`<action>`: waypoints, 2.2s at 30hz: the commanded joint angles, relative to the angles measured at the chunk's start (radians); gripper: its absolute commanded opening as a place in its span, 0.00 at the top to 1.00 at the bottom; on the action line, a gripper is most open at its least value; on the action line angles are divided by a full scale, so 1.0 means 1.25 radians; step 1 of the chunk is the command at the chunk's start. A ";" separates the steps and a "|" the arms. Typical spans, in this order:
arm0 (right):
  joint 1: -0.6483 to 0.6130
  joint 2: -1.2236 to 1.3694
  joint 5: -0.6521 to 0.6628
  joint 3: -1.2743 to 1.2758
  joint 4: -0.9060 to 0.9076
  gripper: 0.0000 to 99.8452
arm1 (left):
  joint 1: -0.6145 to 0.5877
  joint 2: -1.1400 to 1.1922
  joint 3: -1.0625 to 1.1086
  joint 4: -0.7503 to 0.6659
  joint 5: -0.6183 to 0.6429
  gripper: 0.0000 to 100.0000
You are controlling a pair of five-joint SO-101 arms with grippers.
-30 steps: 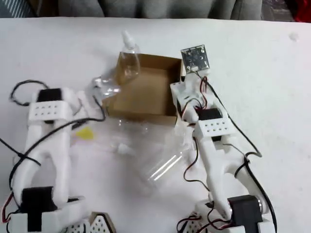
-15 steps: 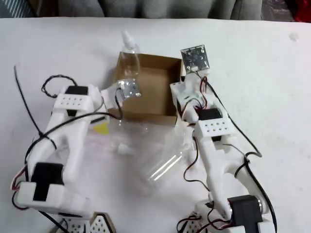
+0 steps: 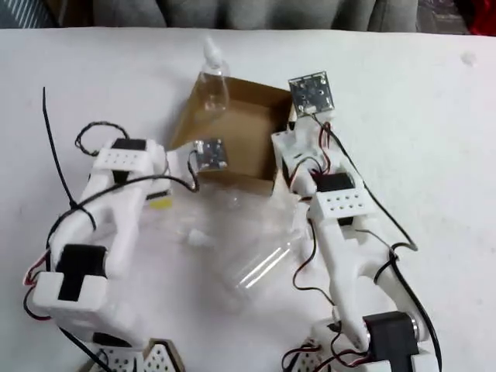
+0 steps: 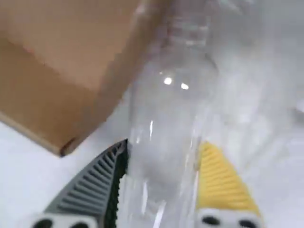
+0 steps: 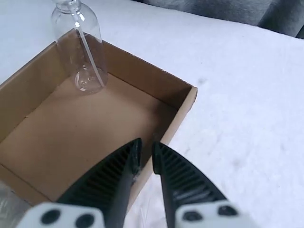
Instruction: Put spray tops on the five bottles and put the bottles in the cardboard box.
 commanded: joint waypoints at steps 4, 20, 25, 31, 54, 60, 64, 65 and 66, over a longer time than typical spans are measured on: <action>0.003 -0.004 0.000 -0.049 -0.012 0.99 | -0.053 0.006 -0.034 0.113 -0.090 0.90; 0.003 -0.004 0.000 -0.048 -0.012 0.99 | -0.327 0.012 -0.083 0.120 -0.179 0.90; 0.003 -0.004 0.000 -0.048 -0.012 0.99 | -0.463 0.012 -0.129 0.120 -0.173 0.90; 0.003 -0.004 0.000 -0.047 -0.012 0.99 | -0.562 0.012 -0.131 0.120 -0.021 0.90; 0.002 -0.003 0.000 -0.044 -0.010 0.99 | -0.605 0.012 -0.201 0.115 0.567 0.64; -0.006 -0.003 0.000 -0.043 -0.010 0.99 | -0.584 0.014 -0.325 0.206 0.563 0.66; -0.006 -0.003 0.000 -0.043 -0.010 0.99 | -0.558 0.014 -0.379 0.276 0.500 0.66; -0.006 -0.003 0.000 -0.043 -0.010 0.99 | -0.553 0.014 -0.388 0.286 0.487 0.66; -0.006 -0.003 0.000 -0.043 -0.010 0.99 | -0.547 0.014 -0.393 0.295 0.477 0.66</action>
